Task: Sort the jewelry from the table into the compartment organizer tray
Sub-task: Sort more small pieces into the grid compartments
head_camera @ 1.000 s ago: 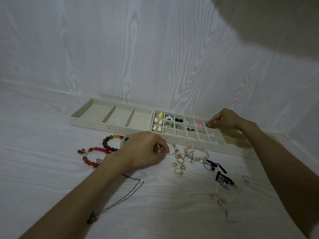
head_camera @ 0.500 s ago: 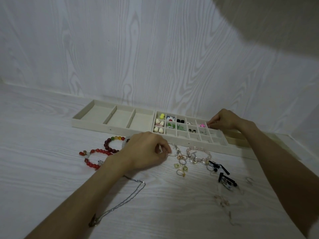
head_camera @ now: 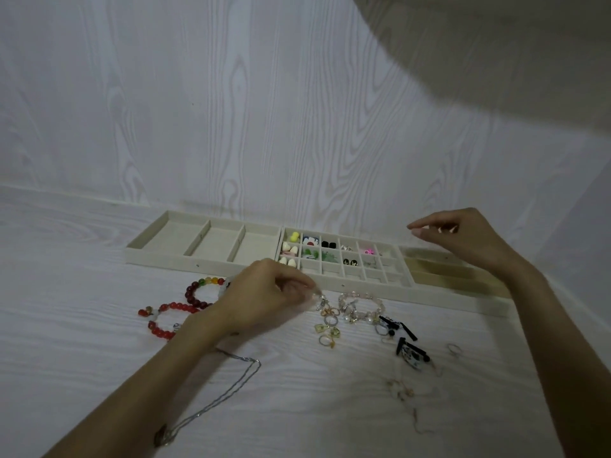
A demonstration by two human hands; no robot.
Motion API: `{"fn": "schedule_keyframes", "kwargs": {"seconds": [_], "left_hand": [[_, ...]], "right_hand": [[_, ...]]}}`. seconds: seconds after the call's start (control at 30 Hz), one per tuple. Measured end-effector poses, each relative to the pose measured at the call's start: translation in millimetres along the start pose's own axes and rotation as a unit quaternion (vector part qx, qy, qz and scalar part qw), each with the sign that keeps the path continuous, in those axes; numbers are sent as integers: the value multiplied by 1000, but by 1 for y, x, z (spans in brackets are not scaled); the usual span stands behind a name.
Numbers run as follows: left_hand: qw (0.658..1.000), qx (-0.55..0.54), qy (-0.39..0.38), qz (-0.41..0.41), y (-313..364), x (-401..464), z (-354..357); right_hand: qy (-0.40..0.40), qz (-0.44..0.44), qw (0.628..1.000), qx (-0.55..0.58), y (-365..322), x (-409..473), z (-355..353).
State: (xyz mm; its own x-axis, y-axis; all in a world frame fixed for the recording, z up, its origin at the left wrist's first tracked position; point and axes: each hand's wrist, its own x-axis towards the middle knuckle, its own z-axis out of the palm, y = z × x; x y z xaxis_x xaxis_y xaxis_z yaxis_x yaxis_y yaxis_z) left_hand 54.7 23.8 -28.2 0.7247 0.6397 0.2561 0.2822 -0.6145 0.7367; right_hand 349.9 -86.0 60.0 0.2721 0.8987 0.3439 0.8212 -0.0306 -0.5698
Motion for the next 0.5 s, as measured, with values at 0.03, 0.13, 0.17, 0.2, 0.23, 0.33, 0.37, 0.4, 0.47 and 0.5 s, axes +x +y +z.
{"fn": "schedule_keyframes", "kwargs": {"seconds": [0.03, 0.13, 0.17, 0.2, 0.23, 0.33, 0.37, 0.4, 0.47, 0.5], "left_hand": [[998, -58, 7, -12, 3, 0, -2], [990, -136, 0, -33, 18, 7, -12], [989, -142, -11, -41, 26, 13, -14], [988, -143, -22, -51, 33, 18, -17], [988, -137, -31, -58, 42, 25, -20], [988, -130, -50, -67, 64, 49, -30], [988, -124, -56, -66, 71, 60, -30], [989, -116, -59, -70, 77, 69, -30], [991, -91, -60, -77, 85, 91, -27], [992, -73, -62, -80, 87, 101, -25]], "right_hand": [[-8, 0, 1000, 7, -1, -7, 0], [-50, 7, 999, 4, 1, -10, 4], [-67, 8, 998, -2, 3, -7, 3], [-83, 11, 996, -6, 3, -3, 4], [-94, 12, 995, -5, 4, 1, 2], [-108, 7, 994, 1, 6, 15, 2], [-103, 11, 995, 3, 10, 19, 0], [-98, 18, 995, 3, 13, 22, 0], [-87, 24, 996, 0, 22, 27, 0], [-85, 22, 996, 3, 25, 30, 0]]}}
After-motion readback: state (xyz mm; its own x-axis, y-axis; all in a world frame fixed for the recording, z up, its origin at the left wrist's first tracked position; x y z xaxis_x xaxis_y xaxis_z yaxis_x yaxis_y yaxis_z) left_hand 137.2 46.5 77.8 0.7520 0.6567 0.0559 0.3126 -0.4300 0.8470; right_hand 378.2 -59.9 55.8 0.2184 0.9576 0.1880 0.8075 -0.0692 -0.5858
